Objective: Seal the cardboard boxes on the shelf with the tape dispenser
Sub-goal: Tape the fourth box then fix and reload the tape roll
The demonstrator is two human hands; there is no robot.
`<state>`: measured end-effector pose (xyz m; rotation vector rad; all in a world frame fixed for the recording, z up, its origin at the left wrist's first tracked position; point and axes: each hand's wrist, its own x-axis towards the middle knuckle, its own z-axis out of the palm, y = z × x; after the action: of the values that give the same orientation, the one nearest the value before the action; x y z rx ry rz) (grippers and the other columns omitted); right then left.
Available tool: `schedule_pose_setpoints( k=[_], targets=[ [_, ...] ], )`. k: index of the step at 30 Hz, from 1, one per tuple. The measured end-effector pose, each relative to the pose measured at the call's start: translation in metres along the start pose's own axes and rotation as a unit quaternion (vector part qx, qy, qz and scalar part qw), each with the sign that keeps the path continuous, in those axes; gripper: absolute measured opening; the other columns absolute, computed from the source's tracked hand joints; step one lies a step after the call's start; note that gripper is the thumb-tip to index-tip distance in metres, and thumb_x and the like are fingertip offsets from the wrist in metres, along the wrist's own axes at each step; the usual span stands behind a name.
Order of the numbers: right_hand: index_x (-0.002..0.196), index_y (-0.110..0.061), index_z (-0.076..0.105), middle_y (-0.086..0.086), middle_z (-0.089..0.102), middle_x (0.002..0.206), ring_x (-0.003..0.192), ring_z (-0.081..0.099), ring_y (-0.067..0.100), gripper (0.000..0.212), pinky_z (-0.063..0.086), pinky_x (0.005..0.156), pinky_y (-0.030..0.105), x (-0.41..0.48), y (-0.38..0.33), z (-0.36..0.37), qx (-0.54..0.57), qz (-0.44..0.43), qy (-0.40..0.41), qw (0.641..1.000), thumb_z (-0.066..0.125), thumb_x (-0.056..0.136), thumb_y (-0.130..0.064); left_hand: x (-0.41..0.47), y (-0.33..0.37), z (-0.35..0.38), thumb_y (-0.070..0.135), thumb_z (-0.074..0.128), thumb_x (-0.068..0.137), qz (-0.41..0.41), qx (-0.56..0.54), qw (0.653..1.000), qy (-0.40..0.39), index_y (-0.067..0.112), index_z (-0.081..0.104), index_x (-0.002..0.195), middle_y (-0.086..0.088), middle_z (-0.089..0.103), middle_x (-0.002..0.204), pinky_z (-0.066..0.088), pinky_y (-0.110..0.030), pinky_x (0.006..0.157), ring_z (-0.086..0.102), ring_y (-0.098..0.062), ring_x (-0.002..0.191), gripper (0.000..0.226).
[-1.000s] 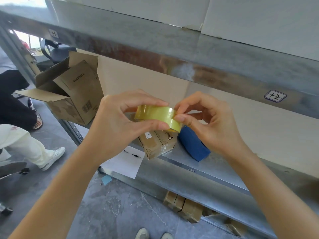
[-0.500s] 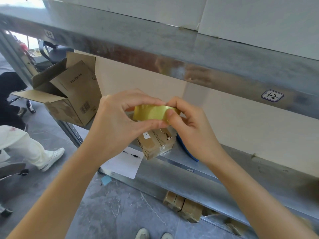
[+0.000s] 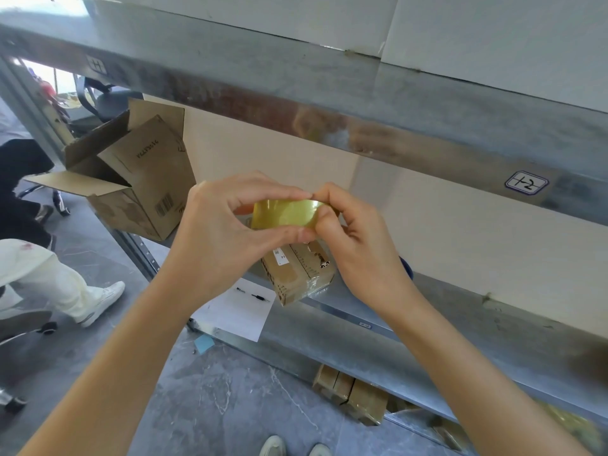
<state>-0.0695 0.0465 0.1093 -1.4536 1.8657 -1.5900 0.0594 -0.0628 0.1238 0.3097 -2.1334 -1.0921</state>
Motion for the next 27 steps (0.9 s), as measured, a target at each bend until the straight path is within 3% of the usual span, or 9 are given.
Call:
schedule_pose_setpoints(
  k=[5, 8, 11, 13, 16, 21, 24, 27],
  targets=[
    [0.082, -0.010, 0.060, 0.005, 0.057, 0.072, 0.073, 0.051, 0.027, 0.032, 0.044, 0.067, 0.046, 0.0014, -0.0007, -0.0015, 0.004, 0.003, -0.009, 1.000, 0.039, 0.088, -0.033, 0.0009, -0.0042, -0.0023, 0.048, 0.079, 0.071, 0.003, 0.010, 1.000, -0.001, 0.034, 0.074, 0.105, 0.013, 0.074, 0.098, 0.057, -0.045, 0.084, 0.069, -0.020, 0.099, 0.037],
    [0.078, -0.004, 0.057, 0.011, 0.051, 0.069, 0.069, 0.045, 0.030, 0.026, 0.039, 0.063, 0.045, 0.0020, -0.0009, -0.0026, 0.025, 0.012, -0.011, 1.000, 0.042, 0.092, -0.022, 0.0025, -0.0043, -0.0036, 0.047, 0.080, 0.069, 0.001, 0.006, 1.000, -0.005, 0.033, 0.075, 0.105, 0.010, 0.074, 0.098, 0.057, -0.047, 0.085, 0.070, -0.022, 0.099, 0.039],
    [0.072, -0.017, 0.056, -0.005, 0.048, 0.062, 0.064, 0.042, 0.018, 0.022, 0.036, 0.059, 0.036, 0.0032, -0.0030, -0.0002, 0.029, 0.013, -0.002, 0.999, 0.043, 0.088, -0.025, 0.0036, -0.0039, -0.0040, 0.046, 0.081, 0.069, -0.002, 0.001, 1.000, -0.008, 0.028, 0.076, 0.106, 0.005, 0.075, 0.099, 0.057, -0.047, 0.086, 0.070, -0.024, 0.098, 0.041],
    [0.070, -0.026, 0.056, -0.005, 0.050, 0.064, 0.064, 0.043, 0.014, 0.020, 0.036, 0.060, 0.032, 0.0040, -0.0048, 0.0008, 0.043, 0.012, -0.001, 0.999, 0.041, 0.082, -0.032, 0.0042, -0.0044, -0.0045, 0.044, 0.083, 0.069, -0.004, -0.001, 1.000, -0.007, 0.027, 0.076, 0.106, 0.005, 0.075, 0.099, 0.056, -0.049, 0.087, 0.069, -0.024, 0.099, 0.041],
    [0.077, -0.011, 0.060, 0.014, 0.055, 0.073, 0.072, 0.048, 0.032, 0.025, 0.040, 0.063, 0.040, 0.0045, -0.0029, 0.0006, 0.057, 0.018, -0.006, 0.998, 0.042, 0.084, -0.027, 0.0047, -0.0049, -0.0047, 0.046, 0.082, 0.069, -0.009, -0.005, 1.000, -0.005, 0.030, 0.075, 0.106, 0.008, 0.074, 0.100, 0.055, -0.051, 0.088, 0.069, -0.024, 0.101, 0.041],
    [0.069, -0.011, 0.049, -0.001, 0.042, 0.064, 0.066, 0.038, 0.012, 0.024, 0.032, 0.062, 0.029, 0.0051, -0.0020, 0.0011, 0.089, 0.036, 0.009, 0.995, 0.042, 0.091, -0.016, 0.0057, -0.0029, -0.0046, 0.045, 0.081, 0.069, -0.008, -0.009, 1.000, -0.009, 0.031, 0.075, 0.105, 0.009, 0.074, 0.100, 0.055, -0.051, 0.088, 0.069, -0.022, 0.101, 0.039],
    [0.078, 0.000, 0.057, 0.018, 0.049, 0.072, 0.069, 0.043, 0.024, 0.023, 0.036, 0.063, 0.034, 0.0053, -0.0013, 0.0006, 0.106, 0.032, 0.007, 0.994, 0.040, 0.087, -0.012, 0.0060, -0.0022, -0.0053, 0.044, 0.081, 0.070, -0.003, -0.005, 1.000, -0.010, 0.031, 0.075, 0.106, 0.010, 0.074, 0.100, 0.056, -0.050, 0.087, 0.069, -0.021, 0.101, 0.038],
    [0.083, 0.004, 0.058, 0.019, 0.054, 0.076, 0.072, 0.047, 0.031, 0.025, 0.040, 0.064, 0.041, 0.0051, -0.0028, -0.0024, 0.109, 0.028, -0.007, 0.994, 0.038, 0.086, -0.010, 0.0070, -0.0013, -0.0063, 0.043, 0.080, 0.072, 0.007, -0.008, 1.000, -0.012, 0.032, 0.073, 0.106, 0.010, 0.074, 0.101, 0.057, -0.045, 0.086, 0.069, -0.021, 0.101, 0.037]
  ],
)
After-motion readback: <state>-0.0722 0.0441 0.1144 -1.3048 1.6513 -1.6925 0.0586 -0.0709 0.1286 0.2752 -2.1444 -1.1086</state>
